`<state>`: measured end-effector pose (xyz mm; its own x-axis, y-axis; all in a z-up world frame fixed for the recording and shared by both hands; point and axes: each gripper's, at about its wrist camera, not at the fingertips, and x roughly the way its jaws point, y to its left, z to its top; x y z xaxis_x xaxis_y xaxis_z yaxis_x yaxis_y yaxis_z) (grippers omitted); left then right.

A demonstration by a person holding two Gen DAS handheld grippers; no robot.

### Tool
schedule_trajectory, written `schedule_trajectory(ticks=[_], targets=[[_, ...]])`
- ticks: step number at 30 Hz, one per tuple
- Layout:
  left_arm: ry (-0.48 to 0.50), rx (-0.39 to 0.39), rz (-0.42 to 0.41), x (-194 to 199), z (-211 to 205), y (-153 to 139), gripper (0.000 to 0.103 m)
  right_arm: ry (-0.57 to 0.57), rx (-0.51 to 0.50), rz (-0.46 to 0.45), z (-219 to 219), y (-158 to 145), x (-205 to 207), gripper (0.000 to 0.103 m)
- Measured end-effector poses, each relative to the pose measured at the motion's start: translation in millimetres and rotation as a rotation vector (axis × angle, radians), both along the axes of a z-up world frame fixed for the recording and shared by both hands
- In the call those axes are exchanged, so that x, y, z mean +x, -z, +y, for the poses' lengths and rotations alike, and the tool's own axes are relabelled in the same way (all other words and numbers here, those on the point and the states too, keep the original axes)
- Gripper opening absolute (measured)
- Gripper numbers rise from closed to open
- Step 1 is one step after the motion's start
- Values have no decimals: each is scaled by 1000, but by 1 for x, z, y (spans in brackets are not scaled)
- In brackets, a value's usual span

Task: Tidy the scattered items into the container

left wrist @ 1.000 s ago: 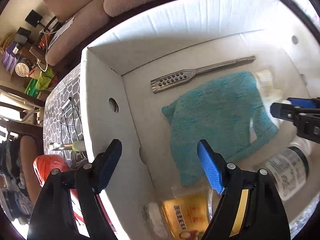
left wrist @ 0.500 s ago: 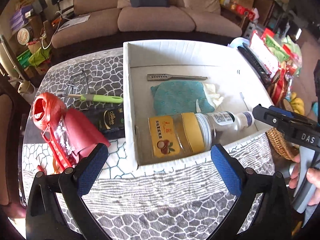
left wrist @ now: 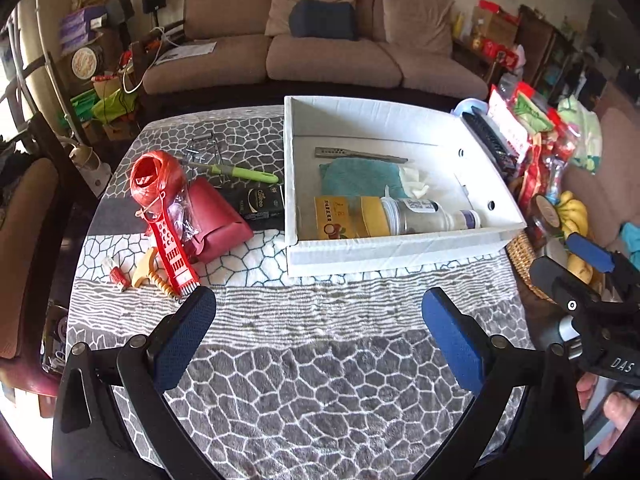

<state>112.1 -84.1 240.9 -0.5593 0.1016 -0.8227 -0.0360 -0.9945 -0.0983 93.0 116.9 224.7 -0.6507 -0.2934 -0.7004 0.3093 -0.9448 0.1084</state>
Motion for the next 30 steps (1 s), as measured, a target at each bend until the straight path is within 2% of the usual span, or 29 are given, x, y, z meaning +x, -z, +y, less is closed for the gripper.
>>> schedule_trajectory(ticks=[4, 9, 13, 16, 21, 24, 30], targets=[[-22, 5, -1, 26, -10, 1, 103, -7, -2, 15, -5, -5, 32, 103], [-73, 32, -2, 56, -37, 14, 103, -28, -14, 6, -19, 2, 62, 103], [-157, 92, 4, 77, -80, 35, 103, -61, -10, -1, -35, 16, 78, 103], [-236, 94, -10, 84, -118, 55, 103, -96, 5, -4, -53, 30, 83, 103], [-343, 110, -22, 83, -177, 81, 103, -177, 10, -18, -91, 54, 78, 103], [-396, 149, -25, 75, -204, 95, 103, -217, 8, -38, -116, 72, 72, 103], [-451, 213, -33, 42, -234, 132, 103, -283, 23, 10, -159, 106, 70, 103]])
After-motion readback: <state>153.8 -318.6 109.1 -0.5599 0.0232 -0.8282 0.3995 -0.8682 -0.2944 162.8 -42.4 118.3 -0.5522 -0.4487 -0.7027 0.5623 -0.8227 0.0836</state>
